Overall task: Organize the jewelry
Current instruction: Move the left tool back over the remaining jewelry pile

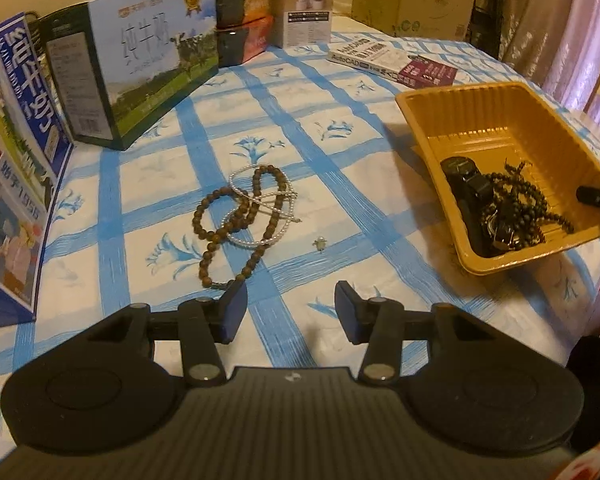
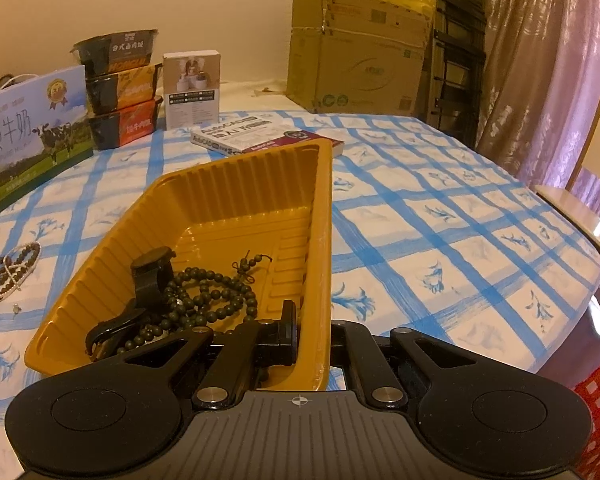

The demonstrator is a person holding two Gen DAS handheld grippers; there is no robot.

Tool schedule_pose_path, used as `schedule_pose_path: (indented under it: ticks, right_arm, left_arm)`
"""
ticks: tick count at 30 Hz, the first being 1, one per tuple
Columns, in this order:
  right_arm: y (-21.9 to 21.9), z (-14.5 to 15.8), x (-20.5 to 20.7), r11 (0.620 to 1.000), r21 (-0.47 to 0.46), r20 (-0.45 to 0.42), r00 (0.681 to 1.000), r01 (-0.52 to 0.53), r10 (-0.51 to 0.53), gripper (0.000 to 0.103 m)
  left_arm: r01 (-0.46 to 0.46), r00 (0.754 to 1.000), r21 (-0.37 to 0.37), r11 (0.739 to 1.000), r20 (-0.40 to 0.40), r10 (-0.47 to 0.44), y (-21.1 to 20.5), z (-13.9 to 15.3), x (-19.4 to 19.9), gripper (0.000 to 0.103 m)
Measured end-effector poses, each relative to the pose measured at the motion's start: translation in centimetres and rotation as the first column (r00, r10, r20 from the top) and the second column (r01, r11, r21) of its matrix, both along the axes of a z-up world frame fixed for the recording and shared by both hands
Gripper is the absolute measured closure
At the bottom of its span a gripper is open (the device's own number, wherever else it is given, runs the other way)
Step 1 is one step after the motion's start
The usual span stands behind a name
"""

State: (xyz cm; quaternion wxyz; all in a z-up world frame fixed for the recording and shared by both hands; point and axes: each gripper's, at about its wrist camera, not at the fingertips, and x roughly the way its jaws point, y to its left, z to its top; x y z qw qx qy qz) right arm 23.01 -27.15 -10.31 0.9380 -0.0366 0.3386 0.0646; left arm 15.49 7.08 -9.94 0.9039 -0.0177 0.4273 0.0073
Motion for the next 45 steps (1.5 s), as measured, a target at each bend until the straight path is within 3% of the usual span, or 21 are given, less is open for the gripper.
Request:
schedule_pose_path:
  ticks: [17,26,30,45]
  right_arm:
    - [0.1,0.0,0.0,1.000,-0.001,0.000,1.000,-0.002,0.002,0.099]
    - [0.1,0.0,0.0,1.000,-0.002,0.000,1.000,-0.001,0.001,0.098]
    - [0.0,0.0,0.1,1.000,-0.002,0.000,1.000,-0.002,0.002,0.099]
    - [0.1,0.0,0.1,1.000,-0.002,0.001,1.000,-0.002,0.002,0.099]
  left_arm:
    - [0.030,0.999,-0.025,0.999,-0.010,-0.030,-2.2,-2.0,3.0,0.060]
    - [0.017,1.000,0.001,1.000,0.008,-0.017,-2.6,-3.1,4.9,0.070]
    - [0.016,1.000,0.019,1.000,0.013,-0.016,-2.8,-3.6,6.0,0.080]
    - [0.020,1.000,0.035,0.999,-0.003,-0.020,-2.9,-4.9,7.6,0.095]
